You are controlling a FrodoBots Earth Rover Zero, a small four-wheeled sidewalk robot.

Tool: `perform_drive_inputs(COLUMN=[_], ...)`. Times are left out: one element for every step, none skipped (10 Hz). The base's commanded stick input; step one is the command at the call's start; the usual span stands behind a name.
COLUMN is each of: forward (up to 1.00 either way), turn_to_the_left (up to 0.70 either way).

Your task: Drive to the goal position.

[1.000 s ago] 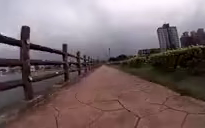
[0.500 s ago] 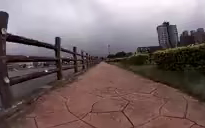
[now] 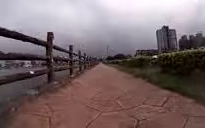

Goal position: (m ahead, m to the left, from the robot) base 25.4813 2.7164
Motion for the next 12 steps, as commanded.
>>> perform_drive_inputs(forward=[1.0,1.0,1.0,1.0,1.0,1.0,1.0,1.0,1.0,1.0,1.0,1.0], turn_to_the_left=[0.0,0.0,0.0,0.0,0.0,0.0,0.0,0.0,0.0,0.0,0.0,0.0])
